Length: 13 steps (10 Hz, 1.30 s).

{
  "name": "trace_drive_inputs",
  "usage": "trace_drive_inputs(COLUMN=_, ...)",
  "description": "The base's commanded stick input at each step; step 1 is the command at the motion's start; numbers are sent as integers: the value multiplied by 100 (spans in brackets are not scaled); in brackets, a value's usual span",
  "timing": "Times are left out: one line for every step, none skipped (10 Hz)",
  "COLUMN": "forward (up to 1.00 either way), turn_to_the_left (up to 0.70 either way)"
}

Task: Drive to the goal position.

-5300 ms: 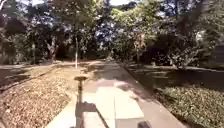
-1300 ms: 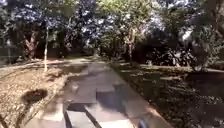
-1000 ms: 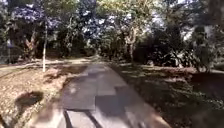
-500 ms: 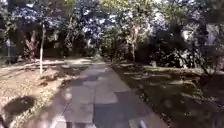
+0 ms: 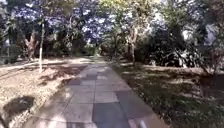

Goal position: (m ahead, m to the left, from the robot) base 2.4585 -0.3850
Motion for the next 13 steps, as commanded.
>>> trace_drive_inputs(forward=50, turn_to_the_left=0)
trace_drive_inputs(forward=50, turn_to_the_left=0)
trace_drive_inputs(forward=50, turn_to_the_left=0)
trace_drive_inputs(forward=50, turn_to_the_left=0)
trace_drive_inputs(forward=50, turn_to_the_left=0)
trace_drive_inputs(forward=50, turn_to_the_left=0)
trace_drive_inputs(forward=50, turn_to_the_left=0)
trace_drive_inputs(forward=50, turn_to_the_left=0)
trace_drive_inputs(forward=50, turn_to_the_left=0)
trace_drive_inputs(forward=50, turn_to_the_left=0)
trace_drive_inputs(forward=50, turn_to_the_left=0)
trace_drive_inputs(forward=50, turn_to_the_left=0)
trace_drive_inputs(forward=50, turn_to_the_left=0)
